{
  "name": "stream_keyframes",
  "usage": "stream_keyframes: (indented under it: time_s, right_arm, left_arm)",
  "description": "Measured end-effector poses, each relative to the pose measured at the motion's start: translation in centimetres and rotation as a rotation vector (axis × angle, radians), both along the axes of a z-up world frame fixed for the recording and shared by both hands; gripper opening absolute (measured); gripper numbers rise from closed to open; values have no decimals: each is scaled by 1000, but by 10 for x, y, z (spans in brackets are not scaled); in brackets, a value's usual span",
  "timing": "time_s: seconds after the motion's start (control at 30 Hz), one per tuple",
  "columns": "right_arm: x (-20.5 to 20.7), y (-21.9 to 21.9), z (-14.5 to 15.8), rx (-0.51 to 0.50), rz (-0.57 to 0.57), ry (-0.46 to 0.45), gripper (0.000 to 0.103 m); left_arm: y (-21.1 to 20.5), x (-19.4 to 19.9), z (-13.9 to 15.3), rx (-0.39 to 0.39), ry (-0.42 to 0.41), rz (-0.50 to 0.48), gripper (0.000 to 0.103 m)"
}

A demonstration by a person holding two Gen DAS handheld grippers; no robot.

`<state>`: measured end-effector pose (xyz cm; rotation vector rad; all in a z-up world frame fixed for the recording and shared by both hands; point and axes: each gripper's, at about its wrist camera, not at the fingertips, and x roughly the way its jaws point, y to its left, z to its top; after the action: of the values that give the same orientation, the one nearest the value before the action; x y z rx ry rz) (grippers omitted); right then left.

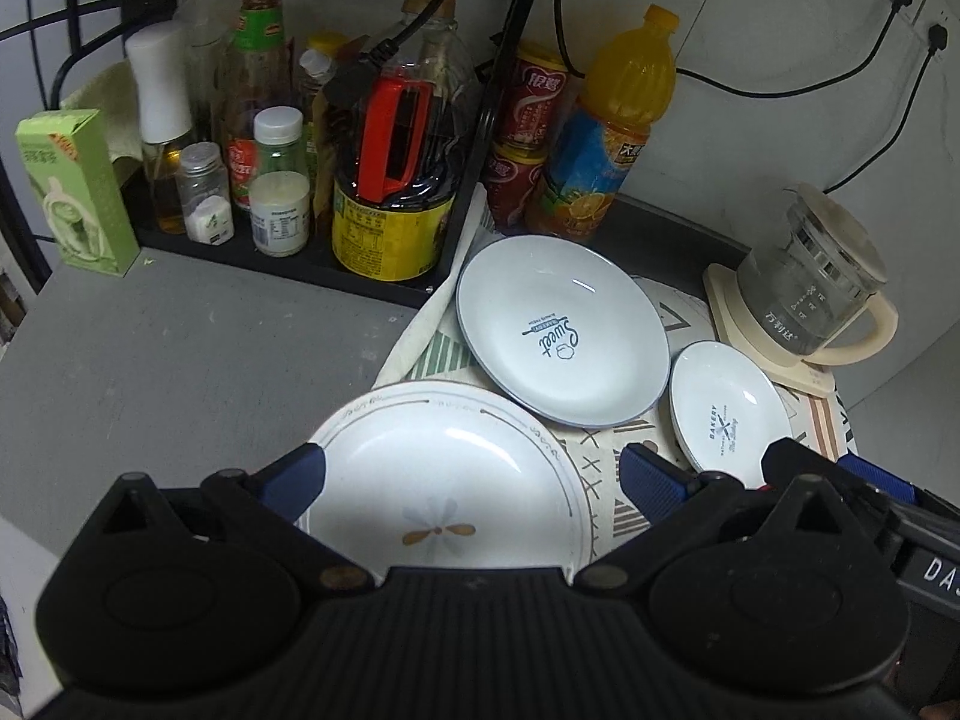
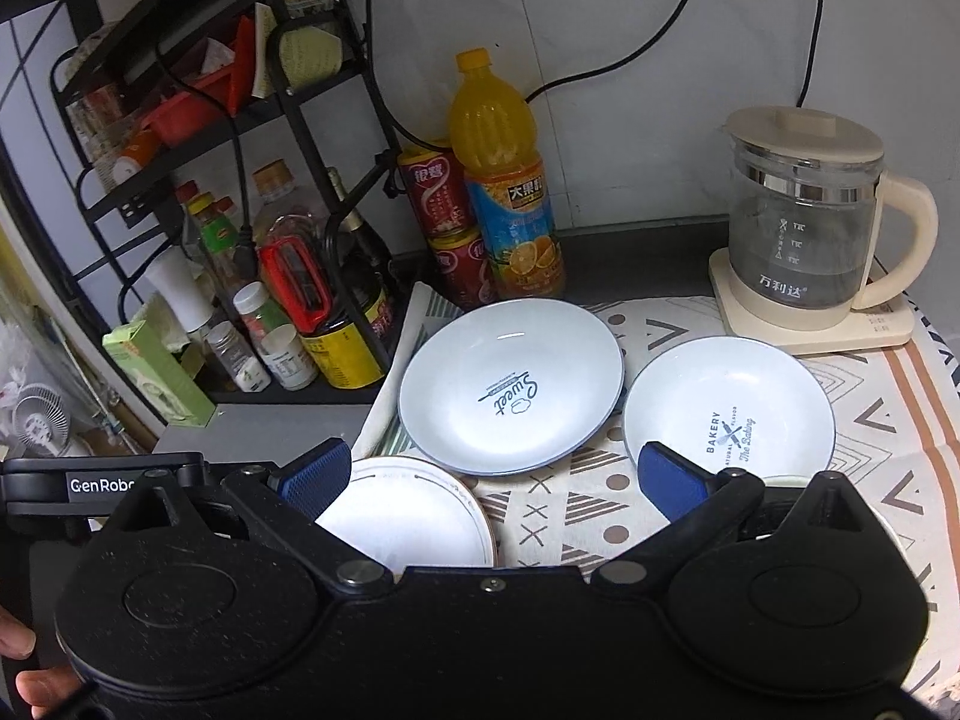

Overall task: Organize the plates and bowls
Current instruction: 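Move both grippers to the white plate printed 'Sweet'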

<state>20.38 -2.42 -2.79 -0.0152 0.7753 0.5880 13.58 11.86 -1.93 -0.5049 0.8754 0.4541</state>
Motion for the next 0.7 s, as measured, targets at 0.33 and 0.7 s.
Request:
stream_keyframes:
  time_s: [0.33, 0.7]
  right_arm:
    - [15, 19, -8, -18, -61, 20, 103]
    - [32, 37, -18, -16, -137, 35, 95]
  left_arm:
    - [21, 27, -6, -16, -18, -81, 103]
    - [44, 48, -15, -23, -62, -133, 99]
